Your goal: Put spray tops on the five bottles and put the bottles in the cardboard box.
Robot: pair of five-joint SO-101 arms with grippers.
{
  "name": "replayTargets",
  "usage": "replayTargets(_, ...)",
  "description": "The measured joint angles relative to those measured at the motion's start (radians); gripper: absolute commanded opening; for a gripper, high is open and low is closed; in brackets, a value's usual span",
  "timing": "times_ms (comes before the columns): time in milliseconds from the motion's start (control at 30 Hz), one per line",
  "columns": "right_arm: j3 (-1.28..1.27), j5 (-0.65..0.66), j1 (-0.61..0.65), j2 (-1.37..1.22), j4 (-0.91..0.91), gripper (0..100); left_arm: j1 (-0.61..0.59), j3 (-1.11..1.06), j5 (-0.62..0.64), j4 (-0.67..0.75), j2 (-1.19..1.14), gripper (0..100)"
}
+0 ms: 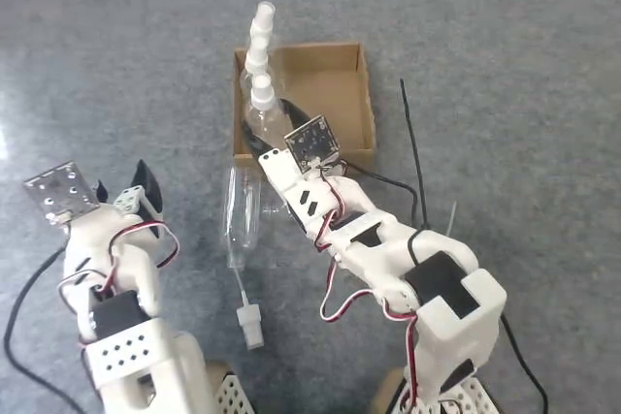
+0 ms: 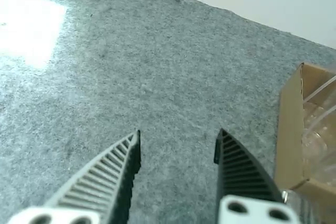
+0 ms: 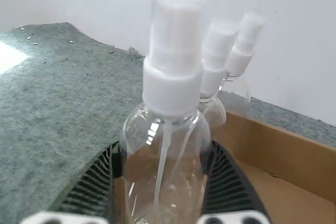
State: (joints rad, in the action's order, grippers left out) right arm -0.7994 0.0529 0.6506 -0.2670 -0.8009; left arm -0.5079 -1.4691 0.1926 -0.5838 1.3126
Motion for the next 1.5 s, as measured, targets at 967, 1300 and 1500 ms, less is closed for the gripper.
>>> replayTargets(967, 0.002, 0.002, 0.000, -0.080, -0.006, 1.3, -0.043, 0.000, 0.000, 0.000, 0.000, 22)
replayTargets(1300, 0.002, 0.002, 0.000, -0.080, -0.006, 1.3, -0.043, 0.000, 0.000, 0.000, 0.000, 22)
replayTargets(1500, 0.031, 0.002, 0.003, -0.118, -0.012, 1.3, -0.043, 0.000, 0.000, 0.000, 0.000, 22)
